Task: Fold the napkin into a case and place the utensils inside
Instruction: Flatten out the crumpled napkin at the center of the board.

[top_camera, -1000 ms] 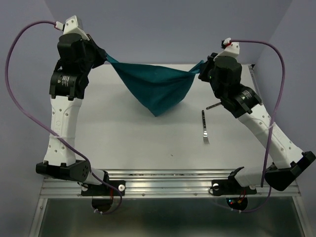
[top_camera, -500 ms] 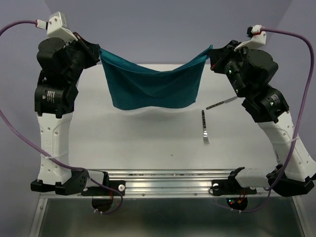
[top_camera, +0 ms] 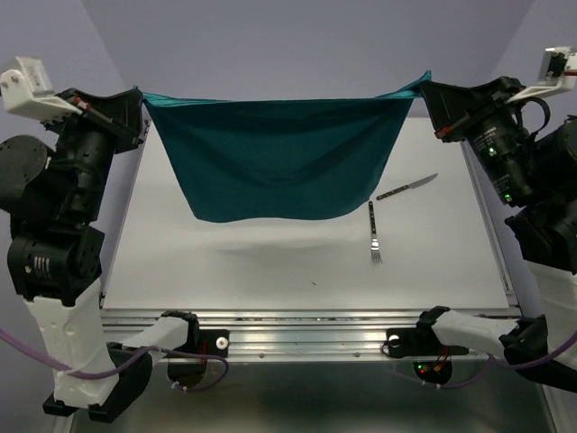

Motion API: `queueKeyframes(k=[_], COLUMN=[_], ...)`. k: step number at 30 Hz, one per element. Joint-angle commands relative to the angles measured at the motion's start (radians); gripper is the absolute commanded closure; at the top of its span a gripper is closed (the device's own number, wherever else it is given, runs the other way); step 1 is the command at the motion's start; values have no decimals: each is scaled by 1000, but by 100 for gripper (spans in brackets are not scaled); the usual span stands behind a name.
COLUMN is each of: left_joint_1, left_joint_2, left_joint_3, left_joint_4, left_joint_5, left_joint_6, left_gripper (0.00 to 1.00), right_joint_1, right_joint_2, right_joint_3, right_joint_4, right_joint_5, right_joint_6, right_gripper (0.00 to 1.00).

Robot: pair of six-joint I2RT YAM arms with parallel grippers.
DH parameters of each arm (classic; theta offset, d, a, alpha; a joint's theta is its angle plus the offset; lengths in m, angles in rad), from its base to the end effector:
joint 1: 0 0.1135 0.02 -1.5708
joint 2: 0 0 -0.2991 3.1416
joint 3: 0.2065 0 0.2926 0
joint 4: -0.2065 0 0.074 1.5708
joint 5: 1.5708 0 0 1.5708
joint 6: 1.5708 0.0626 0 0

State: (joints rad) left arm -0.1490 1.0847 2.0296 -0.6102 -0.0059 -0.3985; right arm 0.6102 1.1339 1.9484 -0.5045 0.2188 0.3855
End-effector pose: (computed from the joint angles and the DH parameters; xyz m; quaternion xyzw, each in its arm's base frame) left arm 0.1271 -0.0187 0.6901 -0.0745 0.5746 -0.2187 0.7851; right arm 0.1512 0.0891 0.6752 0.0220 0.5921 0.3269 0.7362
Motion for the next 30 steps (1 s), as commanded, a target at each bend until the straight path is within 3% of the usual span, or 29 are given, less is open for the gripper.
queueKeyframes(k=[1, 9, 17, 25, 30], left_joint_1=[3, 3, 3, 28, 117], left_joint_2=[-92, -151, -60, 159, 289], left_joint_3=[4, -8, -232, -400, -511], left_joint_4=[84, 101, 118, 184, 282], left_joint_5=[-34, -49, -126, -141, -57], left_joint_6=[-8, -49, -59, -19, -13], left_gripper=[100, 100, 100, 100, 100], right_joint_1=[0, 0, 0, -9, -85], right_joint_2=[-59, -120, -33, 260, 483], right_joint_3=[3, -15, -150, -192, -157], right_joint_4=[3, -35, -35, -34, -12], right_joint_5=[-67, 19, 273, 448, 358], right_joint_6=[48, 142, 105, -14, -34], right_gripper=[99, 99, 99, 99, 99])
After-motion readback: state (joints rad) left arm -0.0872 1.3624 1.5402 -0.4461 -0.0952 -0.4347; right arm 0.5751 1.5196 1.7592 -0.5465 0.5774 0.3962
